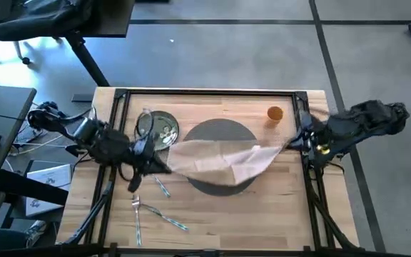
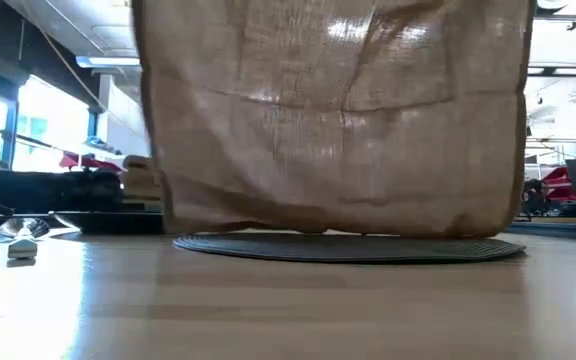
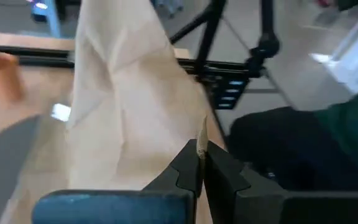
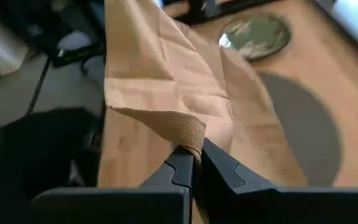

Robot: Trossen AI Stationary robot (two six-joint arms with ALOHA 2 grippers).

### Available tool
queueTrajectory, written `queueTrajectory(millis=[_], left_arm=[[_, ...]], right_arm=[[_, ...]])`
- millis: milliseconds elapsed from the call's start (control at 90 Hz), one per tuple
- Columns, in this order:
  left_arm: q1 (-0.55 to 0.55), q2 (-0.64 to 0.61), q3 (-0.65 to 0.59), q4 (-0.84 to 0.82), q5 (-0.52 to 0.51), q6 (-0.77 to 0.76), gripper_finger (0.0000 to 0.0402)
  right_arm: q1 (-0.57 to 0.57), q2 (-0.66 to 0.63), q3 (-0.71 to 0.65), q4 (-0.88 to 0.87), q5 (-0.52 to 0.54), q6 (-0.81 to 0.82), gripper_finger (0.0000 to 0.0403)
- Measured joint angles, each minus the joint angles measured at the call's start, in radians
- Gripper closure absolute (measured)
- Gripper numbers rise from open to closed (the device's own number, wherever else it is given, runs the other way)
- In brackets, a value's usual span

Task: Set table place
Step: Fold the brown table napkin

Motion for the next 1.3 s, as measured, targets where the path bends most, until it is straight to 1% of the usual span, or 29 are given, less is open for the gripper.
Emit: queueTrajectory(millis=[100,167,289,378,533,644,756,822,967,1089,1200,1300], left_arm=[[-0.056,0.021,-0.047,0.024,-0.034,-0.066,0.0401],[-0.084,0.038,-0.082,0.025,-0.059,-0.121,0.0401],[-0.128,0.089,-0.167,0.098,-0.064,-0.193,0.0401],[-0.156,0.132,-0.219,0.170,-0.044,-0.246,0.0401],[-0.186,0.228,-0.262,0.185,-0.018,-0.348,0.0401],[-0.191,0.294,-0.266,0.188,-0.007,-0.424,0.0401],[-0.191,0.352,-0.267,0.188,0.033,-0.442,0.0401],[-0.187,0.382,-0.267,0.188,0.040,-0.454,0.0400],[-0.165,0.428,-0.267,0.180,0.075,-0.520,0.0375],[-0.159,0.444,-0.267,0.170,0.127,-0.547,0.0336],[-0.154,0.442,-0.267,0.174,0.178,-0.534,0.0296],[-0.138,0.439,-0.267,0.173,0.240,-0.529,0.0268]], right_arm=[[0.058,0.005,-0.096,0.003,0.000,0.081,0.0403],[0.098,0.005,-0.178,0.042,0.000,0.128,0.0403],[0.171,0.006,-0.341,0.184,0.000,0.197,0.0403],[0.226,0.008,-0.448,0.303,0.001,0.263,0.0403],[0.317,0.041,-0.595,0.474,0.000,0.338,0.0403],[0.349,0.072,-0.659,0.535,-0.026,0.379,0.0403],[0.354,0.102,-0.685,0.540,-0.068,0.425,0.0403],[0.354,0.121,-0.696,0.539,-0.079,0.452,0.0403],[0.353,0.157,-0.710,0.548,-0.116,0.471,0.0399],[0.353,0.195,-0.716,0.562,-0.156,0.515,0.0373],[0.353,0.226,-0.716,0.555,-0.229,0.520,0.0325],[0.353,0.232,-0.714,0.539,-0.237,0.515,0.0274]])
